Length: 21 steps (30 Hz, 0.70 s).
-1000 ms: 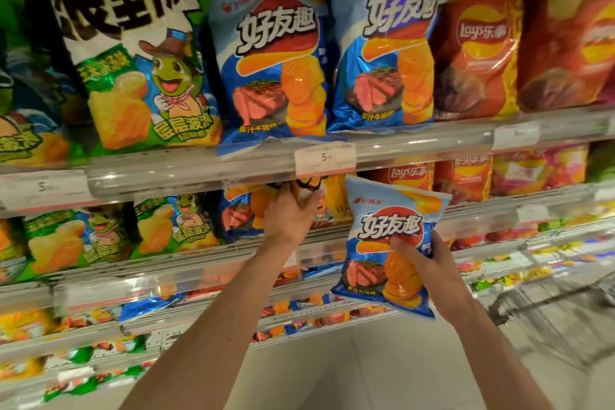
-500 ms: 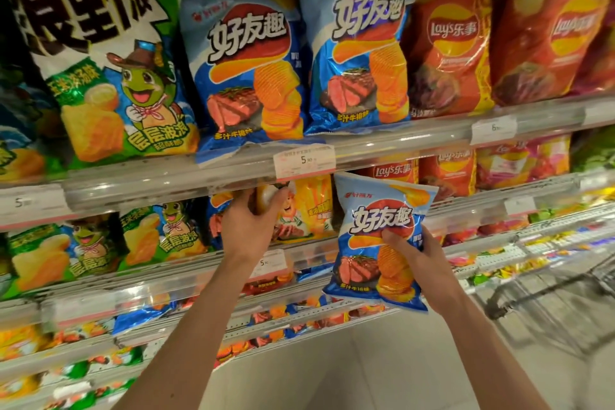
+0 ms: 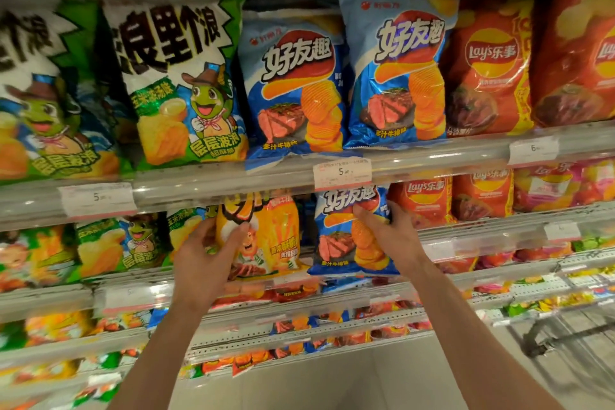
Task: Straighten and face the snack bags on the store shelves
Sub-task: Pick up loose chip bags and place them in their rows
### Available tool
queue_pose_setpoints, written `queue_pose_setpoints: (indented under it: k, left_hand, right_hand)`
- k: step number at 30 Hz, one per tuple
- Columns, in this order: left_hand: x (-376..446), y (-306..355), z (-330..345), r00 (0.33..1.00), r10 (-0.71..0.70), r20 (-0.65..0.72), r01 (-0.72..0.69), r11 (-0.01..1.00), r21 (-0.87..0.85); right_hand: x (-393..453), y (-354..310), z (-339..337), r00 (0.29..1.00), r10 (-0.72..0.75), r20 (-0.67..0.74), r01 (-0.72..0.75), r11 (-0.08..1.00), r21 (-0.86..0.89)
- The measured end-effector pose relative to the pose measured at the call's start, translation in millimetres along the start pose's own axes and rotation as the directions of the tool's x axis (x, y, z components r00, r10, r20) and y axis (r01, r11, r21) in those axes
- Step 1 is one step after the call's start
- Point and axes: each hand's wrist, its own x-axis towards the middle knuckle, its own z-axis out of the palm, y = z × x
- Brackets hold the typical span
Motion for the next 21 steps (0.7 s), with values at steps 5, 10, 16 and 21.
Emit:
queue_pose_setpoints:
  k: [5, 10, 16, 21]
  left_hand:
    - [3.0, -2.6, -13.4, 0.999, -0.040, 0.003, 0.040, 0.998, -0.045]
    - [3.1, 3.3, 8.5, 0.998, -0.041, 0.050, 0.043, 0.998, -0.043]
    - [7.8, 2.1, 21.0, 0.999, -0.040, 0.037, 0.041, 0.999, -0.030]
    - [7.7, -0.8, 23.6, 0.999, -0.021, 0.047, 0.022, 0.999, -0.031]
  right_hand:
    - [20.1, -9.6, 23.5, 0.999, -0.016, -0.048, 0.014, 0.998, -0.053]
    - [21.0, -4.4, 35.3, 0.992, -0.085, -0.093, 0.063, 0.975, -0.215]
    - [-4.1, 1.2, 24.6, 0.996, -0.065, -0.052, 0.058, 0.990, -0.129]
    - [-17.6, 13.6, 29.1, 0.987, -0.159, -0.024, 0.150, 0.963, -0.223]
